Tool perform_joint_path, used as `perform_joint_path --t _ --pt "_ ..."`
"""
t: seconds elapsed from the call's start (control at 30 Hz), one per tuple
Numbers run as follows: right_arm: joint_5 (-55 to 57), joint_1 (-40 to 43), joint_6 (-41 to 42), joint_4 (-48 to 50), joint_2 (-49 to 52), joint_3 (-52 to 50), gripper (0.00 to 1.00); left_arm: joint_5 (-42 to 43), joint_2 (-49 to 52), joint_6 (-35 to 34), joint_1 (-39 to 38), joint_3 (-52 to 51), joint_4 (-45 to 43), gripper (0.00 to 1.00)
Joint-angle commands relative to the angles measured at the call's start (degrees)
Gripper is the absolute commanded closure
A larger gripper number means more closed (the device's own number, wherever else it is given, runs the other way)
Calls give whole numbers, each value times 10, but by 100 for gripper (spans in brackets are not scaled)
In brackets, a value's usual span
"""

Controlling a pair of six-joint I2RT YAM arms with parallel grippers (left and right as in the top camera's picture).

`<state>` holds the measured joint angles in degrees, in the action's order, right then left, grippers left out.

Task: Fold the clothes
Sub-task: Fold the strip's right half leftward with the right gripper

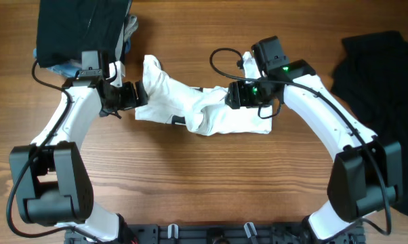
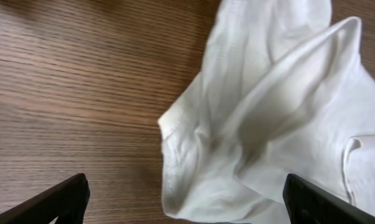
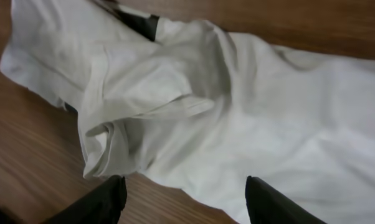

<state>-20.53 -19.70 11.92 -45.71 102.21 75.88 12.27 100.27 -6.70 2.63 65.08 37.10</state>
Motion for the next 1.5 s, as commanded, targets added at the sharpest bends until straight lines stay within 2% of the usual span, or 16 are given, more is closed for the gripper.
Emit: perform_joint_path --t 0.0,0.17,0.33,0.43,0.5,0.53,0.57,0.67,0.8,0.97,1.1,1.13,1.27,1.33,1.4,1.47 --pt "-50 -33 -47 -3 38 5 28 25 7 3 2 -5 2 1" --pt "-20 -117 -115 5 43 5 18 23 7 3 2 -5 1 1" --pt "120 -157 -26 62 65 5 18 23 7 3 2 -5 0 1" --pt "131 -145 -10 93 74 5 20 23 7 4 2 -5 -3 2" --pt "138 -128 -7 75 73 5 47 23 7 5 2 -5 -3 2" --pt "142 -114 14 67 73 5 74 23 7 5 2 -5 -3 2" --pt "141 -95 41 64 73 5 85 23 7 5 2 -5 -3 2" --pt "105 -38 78 76 74 5 96 23 7 5 2 -5 -7 2" --pt "63 6 78 98 92 5 96 23 7 5 2 -5 -18 2" --pt "-37 -10 77 150 150 5 96 23 7 5 2 -5 -20 2" --pt "-309 -35 -64 219 125 9 96 23 7 5 2 -5 -20 2" --pt "-308 -40 -78 216 109 9 95 23 7 5 2 -5 -20 2" --pt "-141 -35 -72 181 29 9 80 23 7 5 2 -5 -20 3" --pt "-50 -33 -70 130 0 9 55 23 7 5 2 -5 -19 2" --pt "-30 -37 -70 76 -4 9 37 23 7 5 2 -5 -19 3" --pt "-30 -51 -59 54 3 4 29 23 7 5 2 -5 -18 3"
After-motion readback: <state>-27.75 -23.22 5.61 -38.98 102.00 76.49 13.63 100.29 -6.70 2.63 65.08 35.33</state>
